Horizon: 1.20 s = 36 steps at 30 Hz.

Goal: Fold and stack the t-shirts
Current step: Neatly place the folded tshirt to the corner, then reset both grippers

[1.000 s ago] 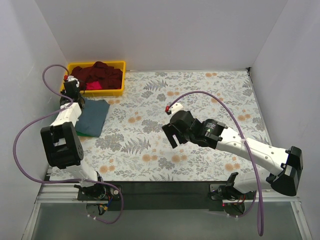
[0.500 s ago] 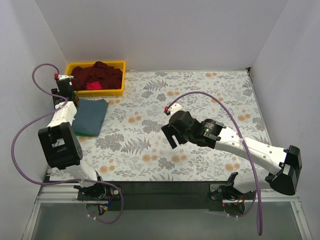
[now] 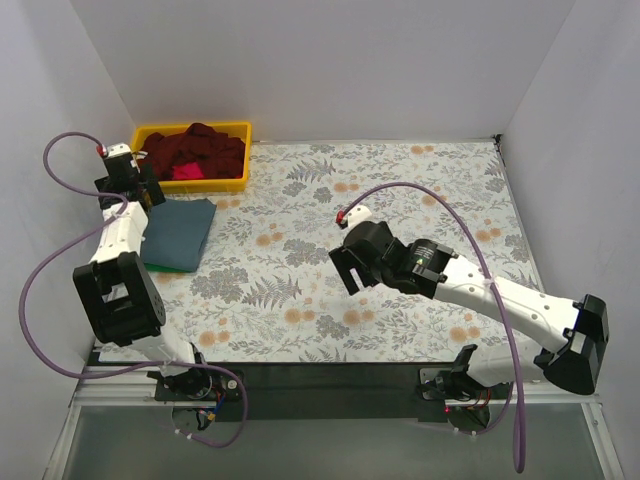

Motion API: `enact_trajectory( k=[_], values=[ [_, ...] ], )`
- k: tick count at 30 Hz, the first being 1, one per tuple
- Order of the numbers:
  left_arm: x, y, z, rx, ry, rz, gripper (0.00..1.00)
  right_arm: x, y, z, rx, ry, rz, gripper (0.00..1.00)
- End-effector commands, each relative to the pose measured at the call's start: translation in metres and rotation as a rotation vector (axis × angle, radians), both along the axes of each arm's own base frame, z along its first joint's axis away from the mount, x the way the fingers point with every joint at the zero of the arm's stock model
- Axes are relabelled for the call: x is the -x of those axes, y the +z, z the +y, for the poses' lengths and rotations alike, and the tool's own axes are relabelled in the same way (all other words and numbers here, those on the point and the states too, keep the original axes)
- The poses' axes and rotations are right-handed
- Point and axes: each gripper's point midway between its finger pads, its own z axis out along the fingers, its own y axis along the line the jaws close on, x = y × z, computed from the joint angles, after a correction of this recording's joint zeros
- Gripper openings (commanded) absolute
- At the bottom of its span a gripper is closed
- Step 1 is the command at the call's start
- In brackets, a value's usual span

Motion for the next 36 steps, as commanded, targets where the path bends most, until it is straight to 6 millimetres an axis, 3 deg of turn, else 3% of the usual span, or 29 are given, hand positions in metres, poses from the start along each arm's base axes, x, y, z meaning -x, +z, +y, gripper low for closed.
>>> enact_trajectory(
  k=[1,4,7,10,12,13,14,15,16,18,19,22,26,30,36],
  values=[
    [-0.017,0.052,-0.061,0.260,-0.156,-0.229,0.76,-0.014,0.009,-0.026,-0.020,-0.110,-0.053,0.93],
    [-0.017,0.080,-0.120,0.458,-0.314,-0.339,0.79,-0.024,0.010,-0.049,-0.030,-0.193,-0.065,0.95],
    [0.004,0.106,-0.179,0.650,-0.439,-0.435,0.82,-0.038,0.016,-0.079,-0.029,-0.295,-0.105,0.98],
    [0.039,0.129,-0.221,0.767,-0.520,-0.498,0.84,-0.050,0.031,-0.114,-0.047,-0.405,-0.160,0.98],
    [0.069,0.147,-0.242,0.784,-0.597,-0.536,0.85,-0.054,0.047,-0.141,-0.068,-0.487,-0.216,0.98],
    [0.082,0.147,-0.246,0.796,-0.594,-0.523,0.86,-0.055,0.052,-0.151,-0.071,-0.516,-0.240,0.98],
    [0.091,0.152,-0.244,0.776,-0.585,-0.532,0.86,-0.051,0.064,-0.162,-0.101,-0.542,-0.275,0.98],
    [0.112,0.175,-0.243,0.729,-0.602,-0.592,0.86,-0.051,0.070,-0.174,-0.106,-0.579,-0.300,0.98],
    [0.125,0.174,-0.241,0.701,-0.584,-0.568,0.86,-0.049,0.076,-0.183,-0.113,-0.605,-0.325,0.98],
    [0.145,0.189,-0.224,0.619,-0.489,-0.619,0.86,-0.037,0.095,-0.198,-0.159,-0.634,-0.390,0.98],
    [0.169,0.208,-0.219,0.586,-0.450,-0.653,0.87,-0.033,0.101,-0.204,-0.166,-0.638,-0.416,0.98],
    [0.196,0.227,-0.197,0.497,-0.309,-0.667,0.90,-0.016,0.127,-0.219,-0.231,-0.633,-0.505,0.98],
    [0.219,0.232,-0.181,0.397,-0.241,-0.680,0.90,0.007,0.153,-0.239,-0.284,-0.627,-0.614,0.98],
    [0.240,0.229,-0.185,0.404,-0.266,-0.688,0.90,0.020,0.153,-0.247,-0.327,-0.625,-0.652,0.98],
    [0.270,0.212,-0.170,0.372,-0.247,-0.753,0.90,0.030,0.133,-0.253,-0.384,-0.639,-0.669,0.98]
  ],
)
